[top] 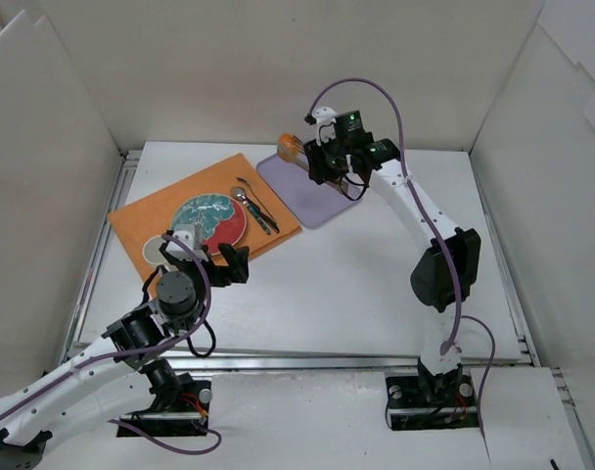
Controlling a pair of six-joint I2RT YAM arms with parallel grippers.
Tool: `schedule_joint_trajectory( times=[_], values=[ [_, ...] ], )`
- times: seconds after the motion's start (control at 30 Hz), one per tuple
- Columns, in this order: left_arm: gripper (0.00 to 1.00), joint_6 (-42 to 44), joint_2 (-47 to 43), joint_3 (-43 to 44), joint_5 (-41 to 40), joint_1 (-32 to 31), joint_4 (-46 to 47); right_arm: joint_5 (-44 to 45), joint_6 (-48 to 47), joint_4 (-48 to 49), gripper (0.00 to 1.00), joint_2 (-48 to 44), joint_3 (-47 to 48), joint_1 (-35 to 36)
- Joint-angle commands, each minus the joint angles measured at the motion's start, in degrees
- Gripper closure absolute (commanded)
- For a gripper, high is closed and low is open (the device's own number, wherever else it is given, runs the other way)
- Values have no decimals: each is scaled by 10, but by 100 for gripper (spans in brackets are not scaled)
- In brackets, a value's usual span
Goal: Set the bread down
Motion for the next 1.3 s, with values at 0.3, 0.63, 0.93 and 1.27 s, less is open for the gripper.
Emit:
schedule_joint_trajectory(
  times=[0.3,0.63,0.93,1.27],
  values=[
    [1,-47,-130,-33,-136,2,-21,27,14,99,60,9,-3,169],
    [1,-54,-135,-31,-147,2,-29,62,37,99,60,123,69,238],
    [1,-53,-138,-33,-143,2,-27,89,44,106,57,136,46,246],
    [1,-48,-124,-31,-138,2,-23,89,29,112,42,103,25,254]
  ],
)
